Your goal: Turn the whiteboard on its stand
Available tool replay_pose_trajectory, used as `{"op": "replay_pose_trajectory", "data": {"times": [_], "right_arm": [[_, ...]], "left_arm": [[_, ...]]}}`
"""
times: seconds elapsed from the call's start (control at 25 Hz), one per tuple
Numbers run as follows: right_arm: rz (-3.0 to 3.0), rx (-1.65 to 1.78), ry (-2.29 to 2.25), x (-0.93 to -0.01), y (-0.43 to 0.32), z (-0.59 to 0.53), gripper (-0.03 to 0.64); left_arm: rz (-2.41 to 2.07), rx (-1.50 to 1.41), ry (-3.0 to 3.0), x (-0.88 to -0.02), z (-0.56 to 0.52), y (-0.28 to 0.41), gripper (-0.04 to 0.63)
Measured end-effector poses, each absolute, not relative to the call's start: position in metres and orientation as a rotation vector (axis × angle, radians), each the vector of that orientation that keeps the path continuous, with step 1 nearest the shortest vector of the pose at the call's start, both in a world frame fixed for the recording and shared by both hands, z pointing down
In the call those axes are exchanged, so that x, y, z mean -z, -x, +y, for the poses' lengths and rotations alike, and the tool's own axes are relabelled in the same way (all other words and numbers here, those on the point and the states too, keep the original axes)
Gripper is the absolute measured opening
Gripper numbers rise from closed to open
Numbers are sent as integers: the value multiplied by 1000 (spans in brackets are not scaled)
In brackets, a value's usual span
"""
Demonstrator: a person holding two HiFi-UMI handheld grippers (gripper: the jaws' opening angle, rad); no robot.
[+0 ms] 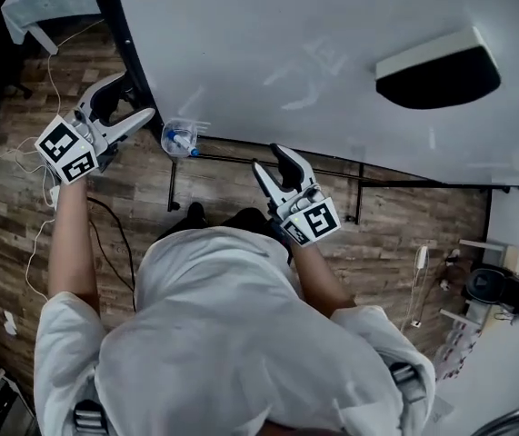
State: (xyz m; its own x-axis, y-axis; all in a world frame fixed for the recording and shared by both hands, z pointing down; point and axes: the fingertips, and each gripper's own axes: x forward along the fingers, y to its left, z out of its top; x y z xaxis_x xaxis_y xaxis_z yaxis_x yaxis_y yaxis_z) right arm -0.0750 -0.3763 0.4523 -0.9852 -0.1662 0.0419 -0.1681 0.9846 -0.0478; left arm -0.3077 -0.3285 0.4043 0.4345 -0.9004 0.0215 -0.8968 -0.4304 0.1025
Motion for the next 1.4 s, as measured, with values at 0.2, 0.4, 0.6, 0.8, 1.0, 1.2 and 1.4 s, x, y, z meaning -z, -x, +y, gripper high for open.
{"op": "replay_pose_trajectory", "data": {"times": [0.2,0.4,0.6,0.8,1.0,1.2,1.4], "right_arm": [[-3082,-79,-300,-456,70,-381,175],[-3097,-71,-236,-450,75,-377,173],[-3092,-20,-168,-444,85,-372,170],[-3084,-19,-159,-448,85,-372,164],[-3079,-19,-176,-448,85,-374,160],[-3079,-25,-219,-446,89,-381,147],[-3033,33,-215,-453,97,-380,137]], "left_arm": [[-1603,76,-2626,-401,-342,305,311],[-1532,80,-2650,-400,-344,293,311],[-1516,88,-2667,-396,-345,285,298],[-1520,85,-2669,-398,-344,288,247],[-1489,101,-2691,-396,-342,286,225],[-1503,130,-2728,-396,-340,288,212],[-1506,122,-2735,-399,-340,289,207]]}}
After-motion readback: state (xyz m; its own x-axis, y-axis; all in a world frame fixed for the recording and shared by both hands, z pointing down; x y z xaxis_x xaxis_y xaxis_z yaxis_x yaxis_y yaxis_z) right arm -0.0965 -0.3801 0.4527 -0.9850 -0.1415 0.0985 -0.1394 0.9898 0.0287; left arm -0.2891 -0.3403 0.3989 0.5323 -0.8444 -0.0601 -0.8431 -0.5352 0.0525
